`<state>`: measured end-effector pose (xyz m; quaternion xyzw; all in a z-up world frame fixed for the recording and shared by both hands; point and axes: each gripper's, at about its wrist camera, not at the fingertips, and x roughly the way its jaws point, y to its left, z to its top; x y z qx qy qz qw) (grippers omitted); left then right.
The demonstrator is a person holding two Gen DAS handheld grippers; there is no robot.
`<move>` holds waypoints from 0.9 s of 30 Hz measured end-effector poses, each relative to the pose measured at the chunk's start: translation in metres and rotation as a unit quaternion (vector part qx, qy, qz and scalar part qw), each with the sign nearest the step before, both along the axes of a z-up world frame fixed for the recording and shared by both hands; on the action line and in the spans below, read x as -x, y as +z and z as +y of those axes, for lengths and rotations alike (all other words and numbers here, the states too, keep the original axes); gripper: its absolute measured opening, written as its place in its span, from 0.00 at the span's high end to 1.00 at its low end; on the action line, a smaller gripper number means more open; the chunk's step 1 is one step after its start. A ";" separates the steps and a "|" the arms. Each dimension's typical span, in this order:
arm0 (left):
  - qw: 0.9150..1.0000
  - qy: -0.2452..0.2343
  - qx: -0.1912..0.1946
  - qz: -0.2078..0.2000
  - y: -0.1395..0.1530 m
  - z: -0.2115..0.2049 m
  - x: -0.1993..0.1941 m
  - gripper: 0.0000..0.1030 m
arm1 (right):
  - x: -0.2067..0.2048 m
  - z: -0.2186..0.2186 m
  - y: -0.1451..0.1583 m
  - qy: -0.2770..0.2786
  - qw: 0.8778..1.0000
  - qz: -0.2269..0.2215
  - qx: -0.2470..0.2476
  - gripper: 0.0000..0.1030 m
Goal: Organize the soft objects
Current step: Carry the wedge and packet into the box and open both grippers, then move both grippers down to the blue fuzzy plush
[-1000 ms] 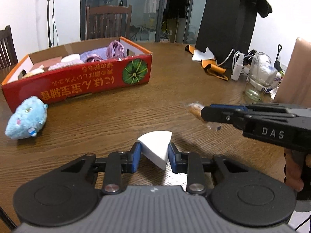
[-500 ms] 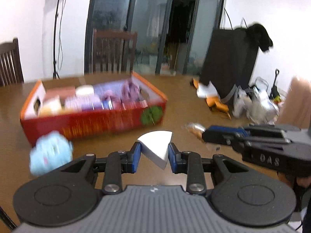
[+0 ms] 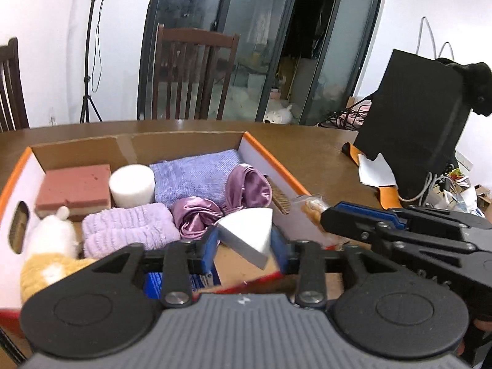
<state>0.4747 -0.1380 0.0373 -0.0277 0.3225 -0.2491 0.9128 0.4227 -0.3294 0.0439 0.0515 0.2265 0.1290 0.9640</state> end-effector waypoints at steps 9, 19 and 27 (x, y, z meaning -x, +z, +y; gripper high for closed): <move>0.999 0.024 0.021 -0.002 0.005 0.032 -0.011 0.47 | -0.018 -0.006 -0.009 -0.027 1.000 0.001 -0.007 0.67; 0.996 0.053 -0.015 -0.075 0.038 0.090 0.075 0.35 | 0.040 0.006 0.033 -0.002 0.999 -0.033 0.016 0.66; 0.985 0.146 -0.027 -0.090 0.024 0.165 0.188 0.27 | 0.130 0.025 0.031 0.029 0.999 -0.034 0.021 0.56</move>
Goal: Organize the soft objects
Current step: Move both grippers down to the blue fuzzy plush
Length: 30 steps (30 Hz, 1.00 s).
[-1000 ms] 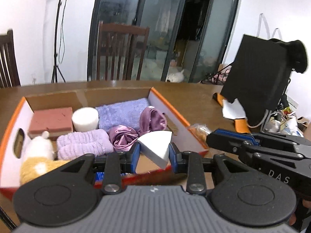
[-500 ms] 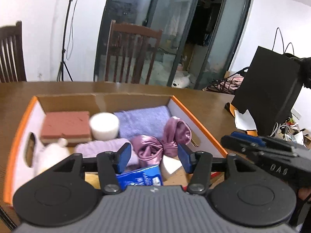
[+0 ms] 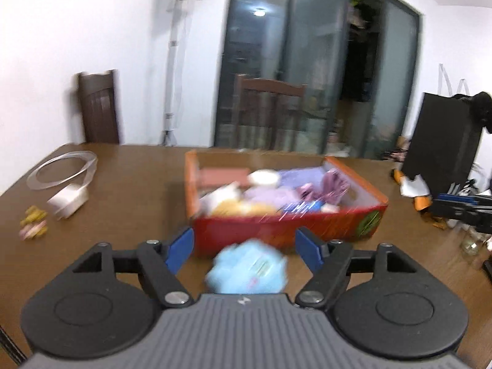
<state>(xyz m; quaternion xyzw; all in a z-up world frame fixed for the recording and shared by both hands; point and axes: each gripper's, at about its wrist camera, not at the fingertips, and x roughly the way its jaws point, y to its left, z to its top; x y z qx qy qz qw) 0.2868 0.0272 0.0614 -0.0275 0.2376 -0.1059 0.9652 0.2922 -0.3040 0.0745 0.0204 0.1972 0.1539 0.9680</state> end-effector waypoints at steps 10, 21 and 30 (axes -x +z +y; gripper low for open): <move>0.998 0.046 0.014 0.041 -0.044 0.034 0.092 0.25 | 0.075 0.031 -0.059 0.046 0.997 0.051 -0.038 0.48; 0.996 0.006 0.066 0.053 -0.055 0.022 0.031 0.35 | 0.023 0.064 -0.061 0.064 0.994 0.071 -0.057 0.54; 0.985 -0.024 0.146 0.092 -0.077 0.023 -0.061 0.52 | -0.086 0.107 -0.073 0.107 0.981 0.110 -0.121 0.66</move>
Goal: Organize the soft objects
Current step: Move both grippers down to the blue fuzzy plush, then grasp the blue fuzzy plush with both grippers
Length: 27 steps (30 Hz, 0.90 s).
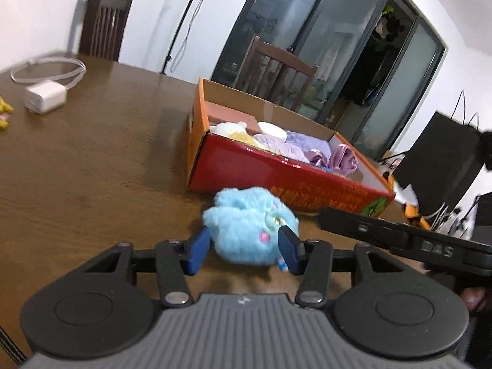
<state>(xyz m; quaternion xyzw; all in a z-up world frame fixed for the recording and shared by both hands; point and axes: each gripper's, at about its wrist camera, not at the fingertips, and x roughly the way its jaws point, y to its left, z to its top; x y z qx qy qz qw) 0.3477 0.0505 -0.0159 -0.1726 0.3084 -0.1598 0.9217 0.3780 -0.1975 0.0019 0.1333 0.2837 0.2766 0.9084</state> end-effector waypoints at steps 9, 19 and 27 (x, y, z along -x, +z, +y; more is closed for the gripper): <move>0.999 -0.020 0.034 0.028 -0.017 0.003 -0.011 0.56 | -0.042 0.005 -0.034 0.022 0.996 0.063 -0.059 0.66; 0.996 -0.024 0.070 0.040 -0.023 0.009 -0.016 0.62 | -0.046 -0.001 -0.042 0.024 0.994 0.072 -0.079 0.69; 0.997 -0.059 0.054 0.017 -0.016 -0.003 -0.003 0.63 | -0.026 -0.006 -0.032 -0.003 0.996 0.064 -0.064 0.71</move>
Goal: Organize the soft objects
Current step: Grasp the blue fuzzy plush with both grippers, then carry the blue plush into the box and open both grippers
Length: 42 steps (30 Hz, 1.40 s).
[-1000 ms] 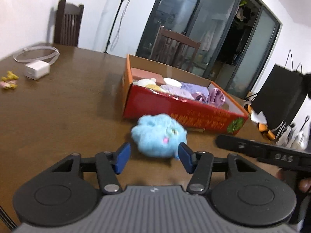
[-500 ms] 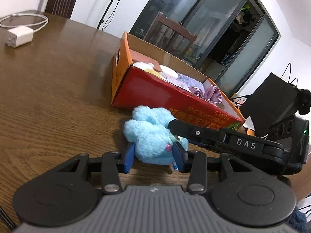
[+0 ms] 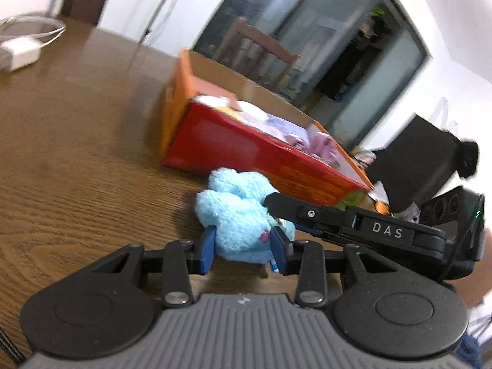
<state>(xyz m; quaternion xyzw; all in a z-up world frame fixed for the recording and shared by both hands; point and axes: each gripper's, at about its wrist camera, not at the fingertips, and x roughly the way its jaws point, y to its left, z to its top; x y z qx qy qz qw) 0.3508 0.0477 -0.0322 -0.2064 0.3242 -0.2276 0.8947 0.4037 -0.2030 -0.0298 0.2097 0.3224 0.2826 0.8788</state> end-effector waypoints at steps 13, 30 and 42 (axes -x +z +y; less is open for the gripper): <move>0.989 -0.144 0.002 0.014 0.000 -0.084 0.085 0.59 | 0.191 -0.094 0.009 -0.116 0.993 0.009 0.026 0.72; 0.997 -0.052 0.026 0.047 0.002 -0.076 0.092 0.48 | 0.174 -0.108 0.003 -0.125 0.992 0.004 0.005 0.65; 0.996 -0.076 0.041 -0.004 0.028 -0.096 0.056 0.64 | 0.145 -0.117 0.015 -0.115 0.993 -0.008 -0.018 0.73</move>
